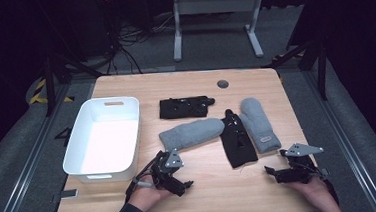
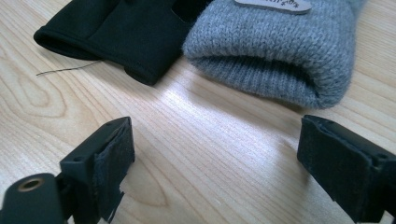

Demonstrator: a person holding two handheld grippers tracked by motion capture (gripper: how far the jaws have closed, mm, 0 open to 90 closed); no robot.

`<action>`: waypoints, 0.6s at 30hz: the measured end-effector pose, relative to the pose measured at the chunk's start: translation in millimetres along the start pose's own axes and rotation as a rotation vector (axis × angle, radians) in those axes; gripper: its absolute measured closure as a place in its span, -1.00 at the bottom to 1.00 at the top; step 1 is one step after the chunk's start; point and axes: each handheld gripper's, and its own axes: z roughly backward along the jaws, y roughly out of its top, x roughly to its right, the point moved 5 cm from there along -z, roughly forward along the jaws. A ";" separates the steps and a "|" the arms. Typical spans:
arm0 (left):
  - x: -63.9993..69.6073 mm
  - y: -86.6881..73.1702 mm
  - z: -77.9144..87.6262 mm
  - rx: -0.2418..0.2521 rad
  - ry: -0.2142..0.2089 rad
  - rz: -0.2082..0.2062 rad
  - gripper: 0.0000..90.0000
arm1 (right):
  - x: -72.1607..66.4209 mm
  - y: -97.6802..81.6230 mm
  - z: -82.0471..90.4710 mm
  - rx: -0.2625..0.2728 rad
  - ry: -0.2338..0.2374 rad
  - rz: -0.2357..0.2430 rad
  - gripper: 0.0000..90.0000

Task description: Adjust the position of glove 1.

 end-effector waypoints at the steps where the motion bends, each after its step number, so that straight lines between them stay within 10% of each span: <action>1: 0.0 0.0 0.0 0.000 0.000 0.000 -1.00 | 0.0 0.0 0.0 0.000 0.000 0.000 -0.74; 11: 0.8 0.9 0.1 -0.010 0.001 0.001 -0.97 | -0.1 0.0 0.0 0.000 0.001 0.000 -0.74; 18: 0.0 4.2 7.7 -0.024 0.011 -0.006 -0.54 | -0.1 0.0 0.0 0.000 0.001 0.000 -0.74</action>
